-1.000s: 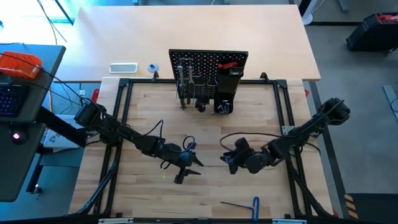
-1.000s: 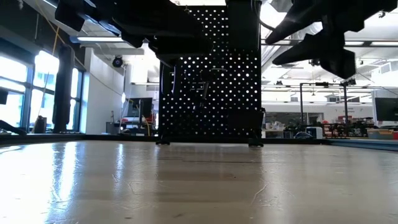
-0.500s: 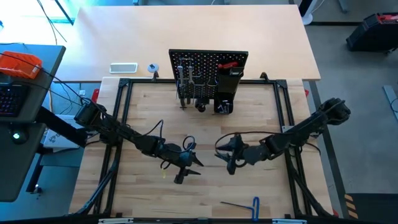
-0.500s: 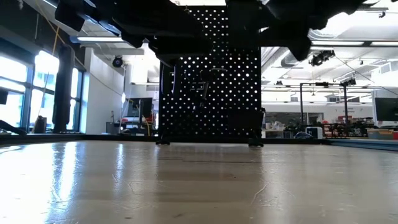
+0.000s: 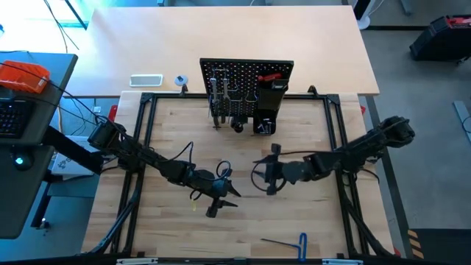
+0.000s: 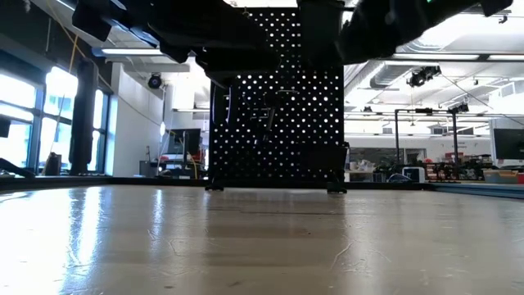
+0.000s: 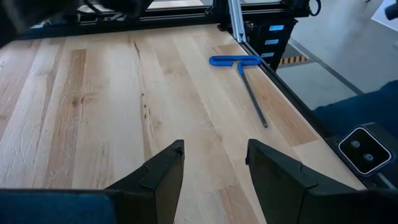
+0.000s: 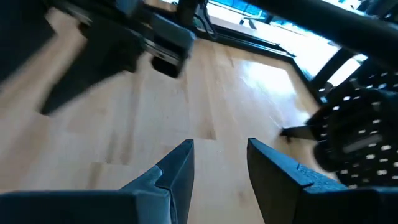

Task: Hang tools onto peg board
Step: Hang the blue pick tool onto the peg board

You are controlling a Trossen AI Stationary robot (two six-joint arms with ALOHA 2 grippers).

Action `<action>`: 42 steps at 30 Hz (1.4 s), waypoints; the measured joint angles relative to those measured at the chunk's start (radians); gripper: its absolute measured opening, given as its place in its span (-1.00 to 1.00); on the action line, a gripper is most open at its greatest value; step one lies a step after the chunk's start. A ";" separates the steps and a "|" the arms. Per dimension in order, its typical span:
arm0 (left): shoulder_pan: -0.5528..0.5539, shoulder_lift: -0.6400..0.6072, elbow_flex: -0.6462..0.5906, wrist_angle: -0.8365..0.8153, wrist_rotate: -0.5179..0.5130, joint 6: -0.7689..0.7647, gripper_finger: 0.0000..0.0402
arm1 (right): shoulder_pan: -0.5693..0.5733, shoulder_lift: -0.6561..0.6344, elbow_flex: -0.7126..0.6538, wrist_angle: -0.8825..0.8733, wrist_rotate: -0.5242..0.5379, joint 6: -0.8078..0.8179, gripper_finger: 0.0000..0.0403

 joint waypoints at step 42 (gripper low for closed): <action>-0.008 0.034 0.000 0.176 0.026 -0.072 -0.15 | 0.657 0.314 0.117 -0.255 -0.111 0.853 -0.29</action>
